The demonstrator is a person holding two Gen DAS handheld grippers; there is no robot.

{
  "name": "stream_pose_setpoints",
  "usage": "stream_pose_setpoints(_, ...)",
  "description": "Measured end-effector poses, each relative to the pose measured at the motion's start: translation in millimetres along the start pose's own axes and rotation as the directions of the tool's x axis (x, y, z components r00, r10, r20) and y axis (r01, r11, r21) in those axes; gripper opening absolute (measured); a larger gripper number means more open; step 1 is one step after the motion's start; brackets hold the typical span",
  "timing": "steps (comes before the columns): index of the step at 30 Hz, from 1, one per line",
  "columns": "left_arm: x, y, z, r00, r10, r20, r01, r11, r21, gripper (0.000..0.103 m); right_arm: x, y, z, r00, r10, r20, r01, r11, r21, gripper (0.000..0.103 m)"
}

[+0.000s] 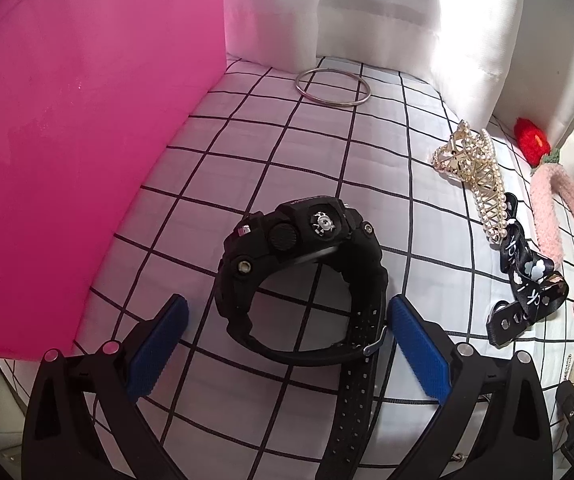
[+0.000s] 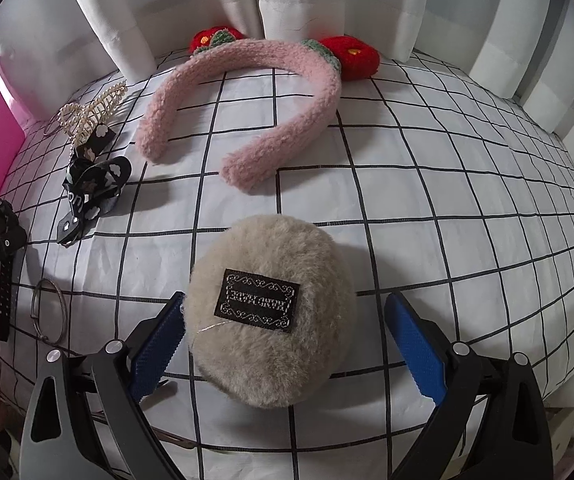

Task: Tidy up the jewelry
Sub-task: 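Close the left tool on the black watch while the right tool grasps the beige pouch, then lift the watch with the left tool while the right tool carries the pouch over the tub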

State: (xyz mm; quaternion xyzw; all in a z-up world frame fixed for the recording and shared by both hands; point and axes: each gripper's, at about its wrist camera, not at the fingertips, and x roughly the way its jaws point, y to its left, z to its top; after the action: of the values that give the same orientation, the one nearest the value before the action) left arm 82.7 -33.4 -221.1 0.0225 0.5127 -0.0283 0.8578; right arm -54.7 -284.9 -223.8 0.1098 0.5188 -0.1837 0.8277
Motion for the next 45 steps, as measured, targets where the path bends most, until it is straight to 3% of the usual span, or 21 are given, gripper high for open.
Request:
stream_pose_setpoints(10,-3.1,-0.4,-1.1,1.000,-0.008,-0.018,0.008,1.000,-0.001,0.094,-0.5,0.5,0.1,1.000,0.004,0.001,-0.004,1.000,-0.009,0.094)
stream_pose_setpoints(16,-9.2,-6.4,2.2,1.000,-0.020,-0.007,0.020,1.000,0.013,0.066,-1.8,2.2,-0.2,1.000,0.025,-0.001,-0.025,0.999,-0.032,0.090)
stream_pose_setpoints(18,-9.5,-6.8,2.2,1.000,-0.020,-0.010,0.020,1.000,0.012,0.065,-5.1,3.4,-0.8,1.000,0.029,0.010,-0.029,0.999,-0.042,0.081)
stream_pose_setpoints(20,-10.7,-6.2,2.1,1.000,-0.026,-0.012,0.026,1.000,0.008,0.064,-7.6,4.2,0.5,0.999,0.033,0.013,-0.032,0.998,-0.049,0.064)
stream_pose_setpoints(25,-14.5,-2.2,0.2,0.999,-0.047,-0.019,0.047,0.999,-0.005,0.063,-9.9,0.8,1.8,0.999,0.053,0.011,-0.053,0.998,-0.046,0.055)
stream_pose_setpoints(45,-80.2,-5.6,-4.0,0.995,-0.088,0.041,0.086,0.995,0.055,0.063,-62.4,3.6,14.1,0.989,0.108,0.101,-0.100,0.992,-0.082,0.055)
